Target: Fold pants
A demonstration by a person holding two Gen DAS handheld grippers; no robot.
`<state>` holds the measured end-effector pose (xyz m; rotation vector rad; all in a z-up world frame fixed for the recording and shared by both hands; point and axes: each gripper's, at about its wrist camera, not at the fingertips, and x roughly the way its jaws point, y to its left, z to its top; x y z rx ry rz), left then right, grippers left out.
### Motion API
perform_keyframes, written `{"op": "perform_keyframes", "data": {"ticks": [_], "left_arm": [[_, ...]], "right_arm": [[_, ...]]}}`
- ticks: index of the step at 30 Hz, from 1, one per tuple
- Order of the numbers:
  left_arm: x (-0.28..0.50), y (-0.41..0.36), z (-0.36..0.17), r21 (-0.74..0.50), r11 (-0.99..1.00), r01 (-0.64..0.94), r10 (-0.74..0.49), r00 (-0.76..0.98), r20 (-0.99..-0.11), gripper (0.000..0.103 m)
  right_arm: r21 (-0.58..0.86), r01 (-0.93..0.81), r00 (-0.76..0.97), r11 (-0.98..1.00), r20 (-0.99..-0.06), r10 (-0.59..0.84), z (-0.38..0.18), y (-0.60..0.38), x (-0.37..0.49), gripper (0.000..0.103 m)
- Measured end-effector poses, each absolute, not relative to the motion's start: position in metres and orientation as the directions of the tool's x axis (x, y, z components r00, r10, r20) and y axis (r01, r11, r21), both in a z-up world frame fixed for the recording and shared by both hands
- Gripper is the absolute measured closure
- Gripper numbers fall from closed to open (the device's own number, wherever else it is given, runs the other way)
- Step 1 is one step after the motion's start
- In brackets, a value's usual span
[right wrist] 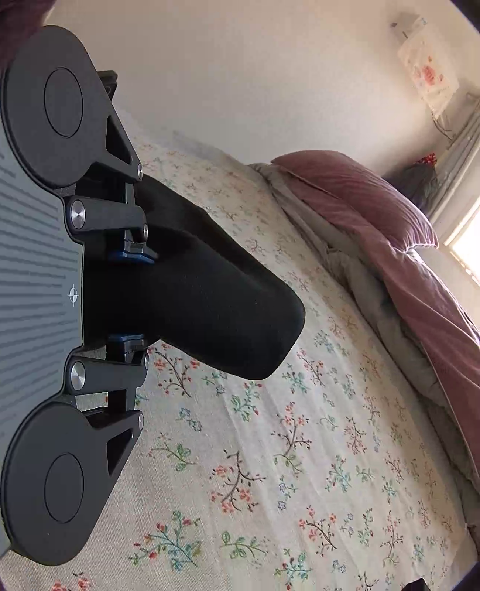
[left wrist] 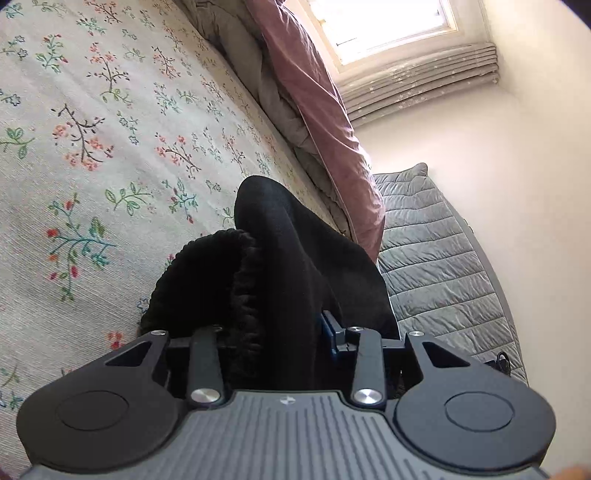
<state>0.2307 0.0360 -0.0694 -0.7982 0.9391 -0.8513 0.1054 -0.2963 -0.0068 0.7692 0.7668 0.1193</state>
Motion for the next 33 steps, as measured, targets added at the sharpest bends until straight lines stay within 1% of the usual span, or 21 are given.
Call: {"op": "perform_keyframes", "data": {"ticks": [4, 5, 6, 8, 9, 10, 11, 13, 14, 18, 20, 22, 24, 25, 28, 30, 32, 33], "left_arm": [[0.236, 0.017, -0.067, -0.854, 0.449, 0.262, -0.87, 0.347, -0.351, 0.055], [0.238, 0.014, -0.067, -0.847, 0.463, 0.262, -0.862, 0.357, -0.361, 0.055], [0.239, 0.014, -0.07, -0.828, 0.499, 0.257, -0.842, 0.37, -0.392, 0.055], [0.242, 0.009, -0.074, -0.783, 0.566, 0.259, -0.803, 0.388, -0.453, 0.053], [0.243, 0.007, -0.076, -0.767, 0.583, 0.266, -0.793, 0.391, -0.467, 0.049], [0.243, 0.004, -0.076, -0.754, 0.594, 0.28, -0.788, 0.393, -0.474, 0.048], [0.242, 0.003, -0.075, -0.742, 0.603, 0.292, -0.782, 0.399, -0.479, 0.046], [0.238, 0.0, -0.07, -0.713, 0.629, 0.31, -0.765, 0.412, -0.495, 0.044], [0.236, 0.0, -0.066, -0.7, 0.641, 0.315, -0.756, 0.416, -0.505, 0.042], [0.225, 0.001, -0.044, -0.614, 0.714, 0.335, -0.69, 0.484, -0.538, 0.039], [0.215, 0.004, -0.031, -0.578, 0.743, 0.337, -0.657, 0.532, -0.535, 0.038], [0.198, 0.006, -0.016, -0.521, 0.773, 0.361, -0.623, 0.587, -0.517, 0.036], [0.179, 0.004, -0.002, -0.459, 0.786, 0.414, -0.615, 0.605, -0.506, 0.032], [0.169, 0.001, 0.003, -0.421, 0.791, 0.444, -0.611, 0.606, -0.51, 0.032], [0.139, -0.016, 0.009, -0.296, 0.775, 0.558, -0.619, 0.58, -0.529, 0.032], [0.125, -0.028, 0.001, -0.218, 0.75, 0.625, -0.618, 0.543, -0.568, 0.032], [0.118, -0.033, -0.01, -0.15, 0.747, 0.647, -0.586, 0.535, -0.609, 0.032], [0.116, -0.033, -0.018, -0.12, 0.752, 0.648, -0.563, 0.536, -0.629, 0.032]], "right_arm": [[0.671, 0.199, 0.735, 0.715, -0.584, 0.344, -0.01, -0.327, 0.11, 0.069], [0.665, 0.198, 0.735, 0.72, -0.586, 0.34, -0.012, -0.331, 0.112, 0.068], [0.657, 0.198, 0.733, 0.728, -0.592, 0.335, -0.014, -0.336, 0.113, 0.067], [0.609, 0.212, 0.715, 0.764, -0.63, 0.303, -0.024, -0.342, 0.117, 0.059], [0.568, 0.221, 0.7, 0.793, -0.659, 0.276, -0.03, -0.342, 0.118, 0.058], [0.515, 0.23, 0.679, 0.825, -0.692, 0.243, -0.036, -0.34, 0.119, 0.049], [0.466, 0.231, 0.665, 0.854, -0.717, 0.211, -0.042, -0.337, 0.12, 0.036], [0.394, 0.214, 0.669, 0.894, -0.726, 0.16, -0.047, -0.33, 0.116, 0.035], [0.378, 0.213, 0.671, 0.901, -0.727, 0.146, -0.044, -0.327, 0.115, 0.031], [0.292, 0.198, 0.693, 0.936, -0.717, 0.077, -0.02, -0.319, 0.101, 0.031], [0.265, 0.181, 0.717, 0.947, -0.695, 0.057, -0.007, -0.313, 0.09, 0.031], [0.271, 0.153, 0.742, 0.95, -0.667, 0.071, 0.006, -0.307, 0.078, 0.031], [0.28, 0.123, 0.748, 0.952, -0.656, 0.096, 0.014, -0.297, 0.068, 0.031], [0.278, 0.108, 0.747, 0.955, -0.656, 0.107, 0.017, -0.29, 0.064, 0.031], [0.242, 0.051, 0.732, 0.969, -0.669, 0.129, 0.021, -0.267, 0.054, 0.032], [0.215, 0.017, 0.714, 0.977, -0.686, 0.138, 0.019, -0.252, 0.049, 0.035], [0.187, -0.009, 0.684, 0.982, -0.716, 0.142, 0.012, -0.239, 0.046, 0.042], [0.169, -0.016, 0.661, 0.985, -0.738, 0.138, 0.006, -0.234, 0.044, 0.042]]}}
